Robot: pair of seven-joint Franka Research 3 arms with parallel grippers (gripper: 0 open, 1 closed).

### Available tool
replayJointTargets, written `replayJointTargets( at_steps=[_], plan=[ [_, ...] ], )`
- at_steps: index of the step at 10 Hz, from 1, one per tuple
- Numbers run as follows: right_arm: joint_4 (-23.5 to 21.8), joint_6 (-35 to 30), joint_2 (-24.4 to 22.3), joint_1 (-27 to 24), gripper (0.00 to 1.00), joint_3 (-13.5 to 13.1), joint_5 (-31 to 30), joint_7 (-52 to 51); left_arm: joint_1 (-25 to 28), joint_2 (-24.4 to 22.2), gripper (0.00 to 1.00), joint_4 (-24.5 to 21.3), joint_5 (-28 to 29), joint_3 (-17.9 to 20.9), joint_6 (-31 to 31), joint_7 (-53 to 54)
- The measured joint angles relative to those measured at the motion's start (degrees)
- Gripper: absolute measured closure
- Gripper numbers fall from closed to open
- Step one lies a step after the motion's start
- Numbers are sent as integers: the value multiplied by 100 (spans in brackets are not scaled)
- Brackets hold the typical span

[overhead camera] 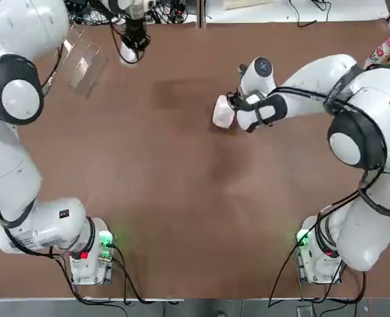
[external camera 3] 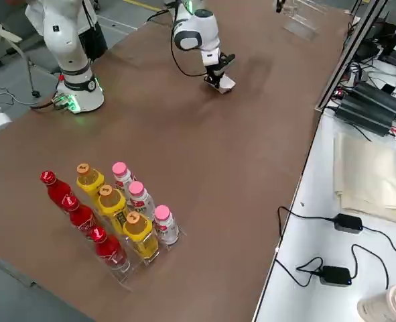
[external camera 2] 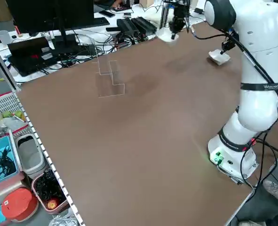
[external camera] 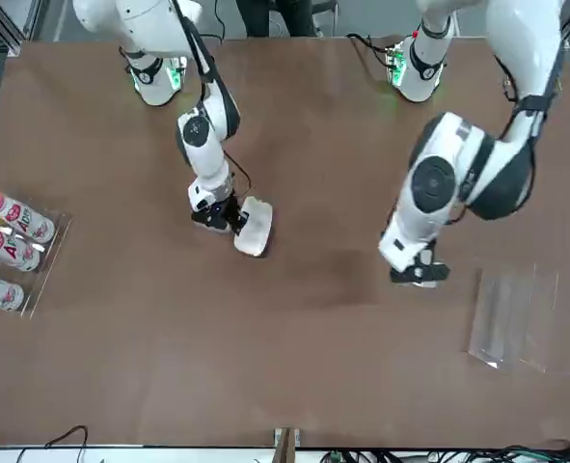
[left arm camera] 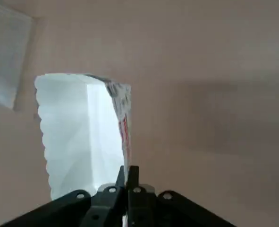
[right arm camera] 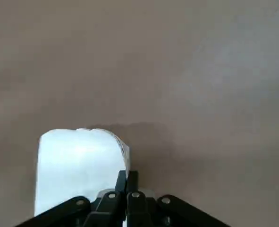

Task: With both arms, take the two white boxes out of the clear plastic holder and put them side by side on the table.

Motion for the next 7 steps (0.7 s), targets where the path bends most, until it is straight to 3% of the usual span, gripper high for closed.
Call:
replayJointTargets(
  at_steps=[3, 6, 7],
  plan=[
    [723, -1785, -454, -555, 98, -112, 3, 377, -858, 195, 98, 166, -610, -5, 133, -714],
    [869, -1935, -466, -776, 98, -112, 3, 679, -1852, 784, 98, 323, -646, 46, 1174, -1829],
    [883, -1927, -454, -886, 98, -112, 21, 692, -2260, 1049, 98, 338, -646, 236, 1655, -2121]
  ],
)
